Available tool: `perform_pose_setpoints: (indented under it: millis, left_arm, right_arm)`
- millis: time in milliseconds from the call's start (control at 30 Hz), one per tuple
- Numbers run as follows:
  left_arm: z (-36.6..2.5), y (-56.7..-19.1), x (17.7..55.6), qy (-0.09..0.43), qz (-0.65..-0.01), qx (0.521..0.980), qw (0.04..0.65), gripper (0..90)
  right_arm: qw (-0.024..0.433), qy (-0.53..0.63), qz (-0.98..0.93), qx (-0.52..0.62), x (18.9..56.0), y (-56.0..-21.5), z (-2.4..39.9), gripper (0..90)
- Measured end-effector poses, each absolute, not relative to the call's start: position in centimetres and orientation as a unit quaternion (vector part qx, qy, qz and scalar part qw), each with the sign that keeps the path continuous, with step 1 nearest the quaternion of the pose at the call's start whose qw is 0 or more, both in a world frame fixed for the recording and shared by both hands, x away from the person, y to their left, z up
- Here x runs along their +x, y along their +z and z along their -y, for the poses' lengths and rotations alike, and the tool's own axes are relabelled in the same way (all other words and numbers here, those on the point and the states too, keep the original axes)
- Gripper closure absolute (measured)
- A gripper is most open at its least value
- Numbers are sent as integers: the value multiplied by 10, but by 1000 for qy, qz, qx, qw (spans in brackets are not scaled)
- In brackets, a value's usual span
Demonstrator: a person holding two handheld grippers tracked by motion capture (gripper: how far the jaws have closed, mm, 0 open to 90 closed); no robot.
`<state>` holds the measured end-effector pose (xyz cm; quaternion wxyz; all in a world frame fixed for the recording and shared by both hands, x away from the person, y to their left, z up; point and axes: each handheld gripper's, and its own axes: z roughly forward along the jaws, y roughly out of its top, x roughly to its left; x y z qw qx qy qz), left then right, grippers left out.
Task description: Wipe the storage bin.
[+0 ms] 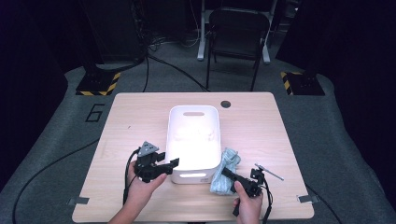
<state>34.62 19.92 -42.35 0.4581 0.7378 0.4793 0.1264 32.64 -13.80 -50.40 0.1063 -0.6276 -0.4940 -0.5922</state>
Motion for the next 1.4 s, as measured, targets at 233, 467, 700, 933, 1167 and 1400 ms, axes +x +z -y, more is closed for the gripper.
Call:
perform_pose_setpoints:
  millis: [233,467,700,933,1167,1400]
  left_arm:
    - [-201,-424,347,127,-477,737,462,405]
    - [-206,-423,351,132,-460,748,460,422]
    - [-219,-413,354,140,-433,756,470,453]
    - [-231,-395,352,129,-375,776,491,443]
    - [-225,-394,348,127,-352,796,476,448]
    - [-214,-393,341,103,-291,816,489,464]
  right_arm:
    - [119,-539,516,-655,334,-529,138,682]
    - [130,-531,522,-655,338,-534,141,666]
    - [138,-527,522,-656,339,-534,143,644]
    - [142,-532,519,-653,340,-535,145,641]
    - [144,-537,512,-654,343,-536,148,640]
    - [149,-537,506,-658,345,-536,149,639]
